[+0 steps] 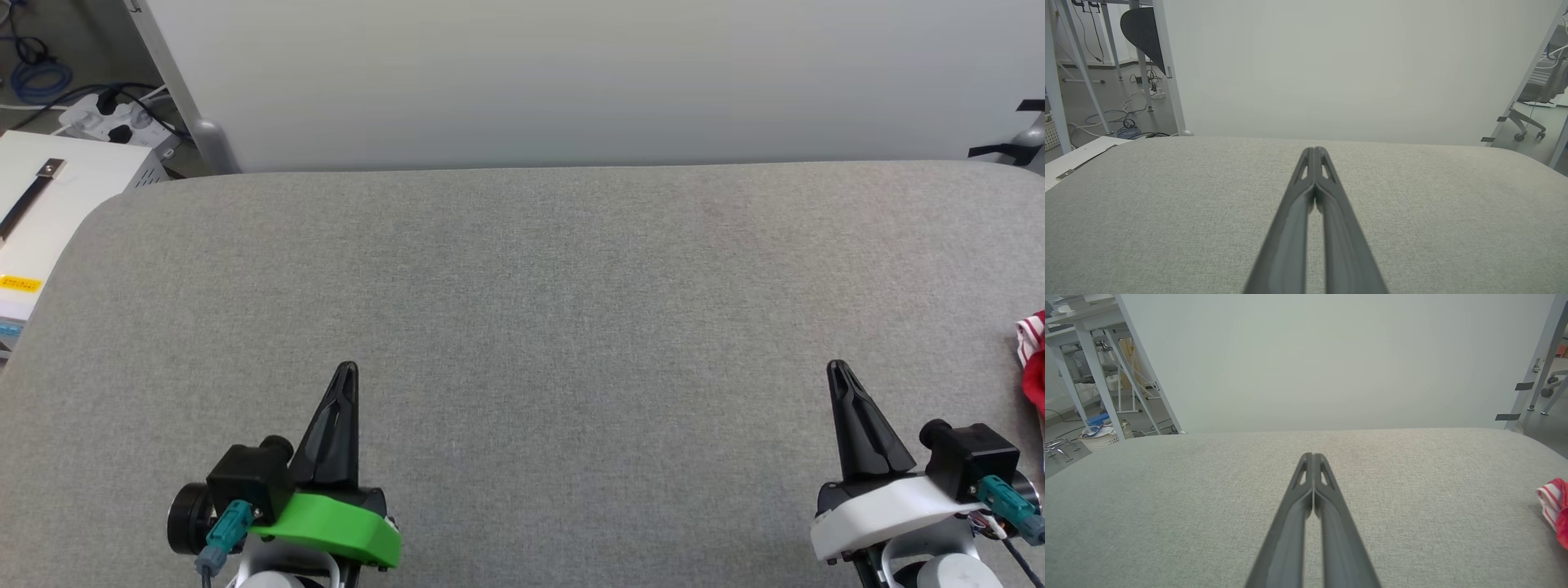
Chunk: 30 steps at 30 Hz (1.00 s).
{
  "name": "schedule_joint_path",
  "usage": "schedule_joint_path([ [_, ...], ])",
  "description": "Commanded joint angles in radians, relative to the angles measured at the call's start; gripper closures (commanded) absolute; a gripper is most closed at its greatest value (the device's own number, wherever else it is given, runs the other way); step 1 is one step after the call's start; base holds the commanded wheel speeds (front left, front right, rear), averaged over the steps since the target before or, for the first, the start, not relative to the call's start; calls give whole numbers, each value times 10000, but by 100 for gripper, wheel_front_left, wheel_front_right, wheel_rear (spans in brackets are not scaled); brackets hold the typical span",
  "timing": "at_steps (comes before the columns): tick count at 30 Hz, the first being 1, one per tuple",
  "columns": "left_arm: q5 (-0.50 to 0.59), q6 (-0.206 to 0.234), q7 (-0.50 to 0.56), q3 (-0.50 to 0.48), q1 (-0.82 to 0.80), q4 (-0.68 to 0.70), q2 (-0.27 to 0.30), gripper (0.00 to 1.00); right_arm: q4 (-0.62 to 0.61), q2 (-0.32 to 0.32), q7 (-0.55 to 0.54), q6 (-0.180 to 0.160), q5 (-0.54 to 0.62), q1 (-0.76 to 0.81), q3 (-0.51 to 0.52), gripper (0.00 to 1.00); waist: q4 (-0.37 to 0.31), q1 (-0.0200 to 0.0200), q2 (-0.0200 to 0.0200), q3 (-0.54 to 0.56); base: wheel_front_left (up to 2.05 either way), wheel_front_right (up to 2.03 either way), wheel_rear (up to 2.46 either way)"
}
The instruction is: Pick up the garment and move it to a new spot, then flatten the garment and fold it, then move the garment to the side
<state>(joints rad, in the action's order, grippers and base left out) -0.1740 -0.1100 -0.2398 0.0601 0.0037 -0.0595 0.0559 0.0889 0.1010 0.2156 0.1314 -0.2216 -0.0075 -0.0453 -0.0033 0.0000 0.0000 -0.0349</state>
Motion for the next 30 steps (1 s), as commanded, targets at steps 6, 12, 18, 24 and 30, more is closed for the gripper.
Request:
schedule_joint_path([
  [6,171,119,161,-59,-4,63,-7,100,-94,-49,-143,-1,191,9,50,100,2,0,0,19,0,0,0],
  [12,268,180,299,-92,-6,96,-10,100,-143,-77,-268,-1,316,13,74,100,4,0,0,40,0,0,0],
  [18,352,232,419,-122,-8,125,-12,100,-185,-102,-376,-2,425,17,96,100,6,0,0,57,0,0,0],
  [24,436,285,538,-150,-10,153,-15,100,-228,-126,-483,-2,533,20,118,100,8,0,0,75,0,0,0],
  [30,551,357,703,-190,-12,192,-19,100,-286,-160,-631,-2,682,25,148,100,10,0,0,99,0,0,0],
])
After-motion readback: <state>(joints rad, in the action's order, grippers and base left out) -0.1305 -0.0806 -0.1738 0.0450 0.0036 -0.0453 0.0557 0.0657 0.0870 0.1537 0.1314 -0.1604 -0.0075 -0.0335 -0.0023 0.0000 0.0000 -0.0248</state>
